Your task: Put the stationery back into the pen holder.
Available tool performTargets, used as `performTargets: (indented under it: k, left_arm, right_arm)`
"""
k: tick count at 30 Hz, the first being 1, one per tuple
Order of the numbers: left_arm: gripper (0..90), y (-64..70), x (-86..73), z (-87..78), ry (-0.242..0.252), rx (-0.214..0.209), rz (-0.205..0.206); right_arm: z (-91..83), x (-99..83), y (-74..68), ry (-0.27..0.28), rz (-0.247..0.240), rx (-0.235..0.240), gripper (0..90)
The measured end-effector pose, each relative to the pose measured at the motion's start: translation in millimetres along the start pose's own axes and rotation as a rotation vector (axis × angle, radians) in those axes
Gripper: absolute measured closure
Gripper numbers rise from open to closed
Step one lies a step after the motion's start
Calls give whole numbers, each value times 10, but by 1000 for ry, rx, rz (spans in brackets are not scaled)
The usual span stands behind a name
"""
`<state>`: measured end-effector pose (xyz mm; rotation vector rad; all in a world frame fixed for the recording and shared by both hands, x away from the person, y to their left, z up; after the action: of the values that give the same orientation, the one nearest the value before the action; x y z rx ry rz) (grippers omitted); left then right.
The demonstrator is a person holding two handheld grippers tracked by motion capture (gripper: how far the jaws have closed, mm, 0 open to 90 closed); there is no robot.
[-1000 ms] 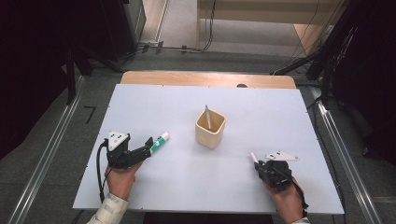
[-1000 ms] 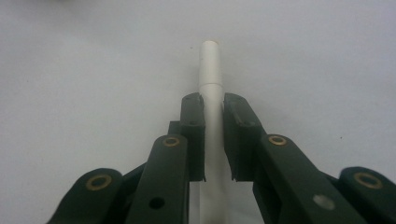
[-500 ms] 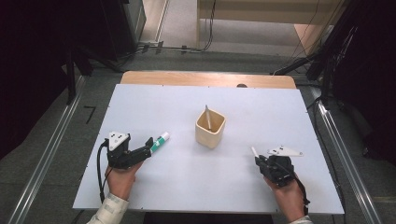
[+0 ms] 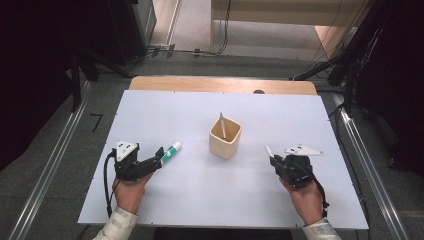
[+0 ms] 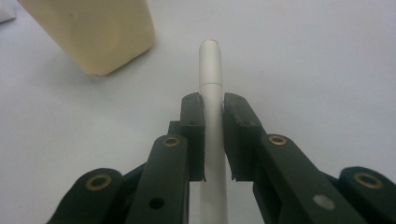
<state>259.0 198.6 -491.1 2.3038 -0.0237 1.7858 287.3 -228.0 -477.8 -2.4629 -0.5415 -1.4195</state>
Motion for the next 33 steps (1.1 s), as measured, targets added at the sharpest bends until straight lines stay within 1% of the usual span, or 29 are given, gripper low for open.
performTargets:
  k: [8,12,20,28,33]
  left_arm:
    - [142,0,0,1,0,0,0]
    - [142,-2,0,0,0,0,1]
    - [142,-8,-3,4,-1,1,1]
    - [142,-7,-5,8,-1,2,1]
    - [142,-11,-5,8,0,4,0]
  right_arm:
    - [22,169,-61,30,-15,7,771]
    - [36,270,-92,46,-35,14,771]
    - [92,443,-173,62,-62,22,771]
    - [169,538,-237,73,-72,34,771]
    - [227,606,-274,82,-66,50,771]
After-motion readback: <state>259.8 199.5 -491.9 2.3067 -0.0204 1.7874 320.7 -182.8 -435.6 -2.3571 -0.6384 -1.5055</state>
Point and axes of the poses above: each handheld gripper's, and its own axes: z roughly forward along the jaws, x roughly out of its top, y roughly to its right, the point moved 2 cm from there along z, roughly forward along the jaws, and after that the axes turned 13 degrees about y, right-handed, at the moved point
